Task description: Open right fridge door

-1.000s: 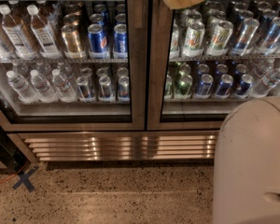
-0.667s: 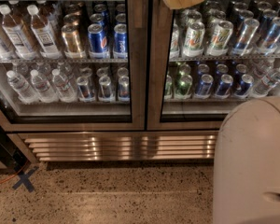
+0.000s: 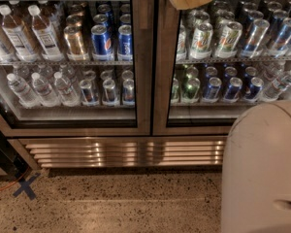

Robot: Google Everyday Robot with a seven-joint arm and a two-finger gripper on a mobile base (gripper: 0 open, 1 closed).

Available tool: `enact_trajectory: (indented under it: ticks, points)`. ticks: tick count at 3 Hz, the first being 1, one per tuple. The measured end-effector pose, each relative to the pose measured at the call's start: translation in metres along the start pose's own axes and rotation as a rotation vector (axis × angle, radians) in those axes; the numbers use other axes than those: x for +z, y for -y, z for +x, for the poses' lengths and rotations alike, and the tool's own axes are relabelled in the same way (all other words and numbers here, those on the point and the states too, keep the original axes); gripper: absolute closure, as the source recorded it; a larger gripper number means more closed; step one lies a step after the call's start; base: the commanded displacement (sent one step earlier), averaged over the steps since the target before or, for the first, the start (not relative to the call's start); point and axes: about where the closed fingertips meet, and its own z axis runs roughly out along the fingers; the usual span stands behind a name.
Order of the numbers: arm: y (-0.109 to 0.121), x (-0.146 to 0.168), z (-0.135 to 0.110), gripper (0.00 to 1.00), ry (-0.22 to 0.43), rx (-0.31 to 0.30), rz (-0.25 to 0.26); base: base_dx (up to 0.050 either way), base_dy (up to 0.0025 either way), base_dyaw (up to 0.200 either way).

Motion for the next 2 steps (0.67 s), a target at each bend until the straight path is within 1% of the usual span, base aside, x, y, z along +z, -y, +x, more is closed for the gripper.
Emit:
enact_trajectory:
  ticks: [1, 2]
  points:
    - [0.0041, -0.0011, 0.0016, 1.00, 0.000, 0.000, 0.000, 0.000, 0.00000, 0.000]
    - [0.0018, -0.0007, -0.0020, 1.00, 0.010, 0.004, 0.020, 0.000, 0.00000, 0.000]
